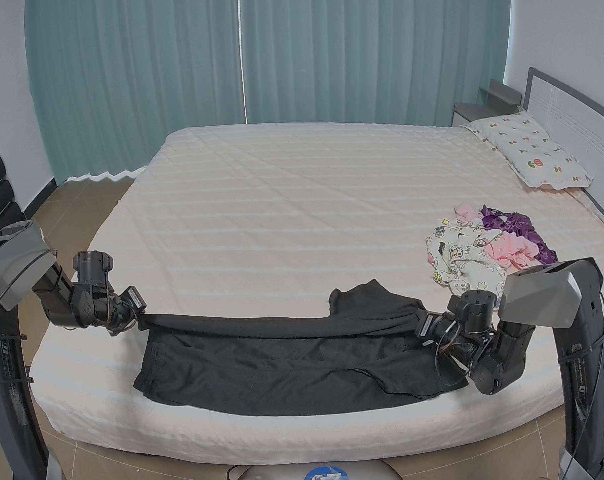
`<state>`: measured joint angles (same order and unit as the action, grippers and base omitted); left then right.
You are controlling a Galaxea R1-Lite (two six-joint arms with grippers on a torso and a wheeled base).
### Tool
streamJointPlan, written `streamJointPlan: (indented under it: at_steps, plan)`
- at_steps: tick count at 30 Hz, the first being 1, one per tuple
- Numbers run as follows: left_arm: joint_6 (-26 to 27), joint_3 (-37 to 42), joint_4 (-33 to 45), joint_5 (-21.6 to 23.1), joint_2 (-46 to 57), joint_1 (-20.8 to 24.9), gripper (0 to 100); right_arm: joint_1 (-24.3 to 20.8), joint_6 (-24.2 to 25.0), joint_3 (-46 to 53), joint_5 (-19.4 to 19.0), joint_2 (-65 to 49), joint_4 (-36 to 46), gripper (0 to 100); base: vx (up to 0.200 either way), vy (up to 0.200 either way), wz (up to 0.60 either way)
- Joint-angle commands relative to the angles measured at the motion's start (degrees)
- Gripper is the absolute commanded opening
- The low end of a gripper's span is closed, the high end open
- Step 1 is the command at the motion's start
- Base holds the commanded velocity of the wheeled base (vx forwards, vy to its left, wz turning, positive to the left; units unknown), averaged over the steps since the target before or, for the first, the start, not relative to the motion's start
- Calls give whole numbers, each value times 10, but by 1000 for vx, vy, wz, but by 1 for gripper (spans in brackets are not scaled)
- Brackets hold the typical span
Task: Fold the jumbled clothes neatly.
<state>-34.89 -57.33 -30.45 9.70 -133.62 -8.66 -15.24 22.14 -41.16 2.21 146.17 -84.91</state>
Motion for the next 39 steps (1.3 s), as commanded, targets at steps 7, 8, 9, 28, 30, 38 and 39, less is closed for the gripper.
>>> streamJointPlan:
  at_steps: [7,8,9,28,30,38,39]
  plan:
    - [40,67,-22,-4,-9,0,0,-3,-26,64,-2,14,-28,0,0,0,0]
    - [41,71,-25,-7,-8,0,0,-3,-26,65,-2,14,-28,0,0,0,0]
    - [43,73,-26,-7,-8,0,0,-3,-26,65,-2,15,-29,0,0,0,0]
    - [78,106,-24,-33,2,-8,100,17,-16,82,-12,-56,-34,100,0,0,0]
    - [34,107,-22,-26,19,-14,100,28,-8,79,-36,-83,-22,100,0,0,0]
    - [-112,103,-21,62,63,-27,100,18,70,-13,-77,-121,161,100,0,0,0]
    - [-115,106,-22,73,71,-32,100,13,84,-46,-84,-120,200,100,0,0,0]
